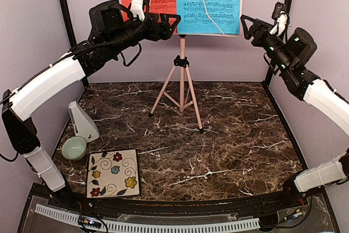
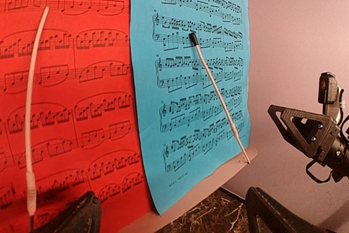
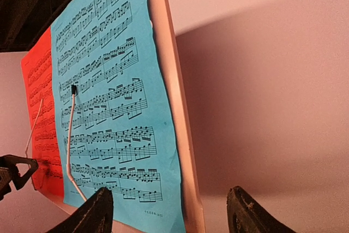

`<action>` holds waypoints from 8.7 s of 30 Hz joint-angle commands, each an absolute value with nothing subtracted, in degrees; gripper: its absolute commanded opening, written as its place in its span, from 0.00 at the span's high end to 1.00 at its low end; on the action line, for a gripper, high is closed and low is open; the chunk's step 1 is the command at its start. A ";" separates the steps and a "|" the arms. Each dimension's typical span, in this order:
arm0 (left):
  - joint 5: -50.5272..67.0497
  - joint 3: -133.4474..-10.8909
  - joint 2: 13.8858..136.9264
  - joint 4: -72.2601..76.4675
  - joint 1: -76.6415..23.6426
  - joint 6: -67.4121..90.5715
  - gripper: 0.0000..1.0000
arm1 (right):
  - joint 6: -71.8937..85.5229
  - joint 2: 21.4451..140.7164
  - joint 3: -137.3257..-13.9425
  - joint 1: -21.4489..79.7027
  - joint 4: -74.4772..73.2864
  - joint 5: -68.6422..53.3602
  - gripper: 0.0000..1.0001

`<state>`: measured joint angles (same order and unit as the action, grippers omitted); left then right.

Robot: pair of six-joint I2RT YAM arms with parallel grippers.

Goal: Set up the instrument practice props

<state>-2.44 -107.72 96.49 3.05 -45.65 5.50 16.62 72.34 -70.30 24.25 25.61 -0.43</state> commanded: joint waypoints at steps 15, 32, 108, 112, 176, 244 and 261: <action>6.08 -74.07 75.69 -5.25 -35.85 17.21 0.01 | 12.94 60.44 -53.86 23.99 14.54 -10.05 0.01; 14.09 -68.18 64.90 -26.17 -3.09 6.25 0.01 | 16.70 65.54 -41.79 23.99 22.20 -23.46 0.00; -14.34 -69.06 80.96 -28.72 -18.51 26.71 0.64 | 26.76 71.72 -41.96 24.00 35.85 -31.32 0.00; -15.42 -74.29 85.01 -29.32 -25.77 26.83 0.64 | 26.80 71.50 -41.11 23.99 35.86 -31.39 0.00; 22.24 -54.04 101.84 11.00 -34.48 23.96 0.63 | 32.08 90.81 -29.22 42.36 42.12 -20.16 0.58; 22.89 -45.93 103.75 33.16 -47.92 24.67 0.75 | 29.47 97.73 -37.64 39.12 34.52 -18.20 0.59; 26.01 -33.21 98.80 46.09 -42.17 14.51 0.41 | 28.00 77.44 -34.46 35.77 23.01 -19.56 0.10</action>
<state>25.50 -36.67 101.21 38.65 -41.34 20.62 27.20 80.68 -35.33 35.97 23.35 -17.21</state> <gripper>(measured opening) 0.575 0.873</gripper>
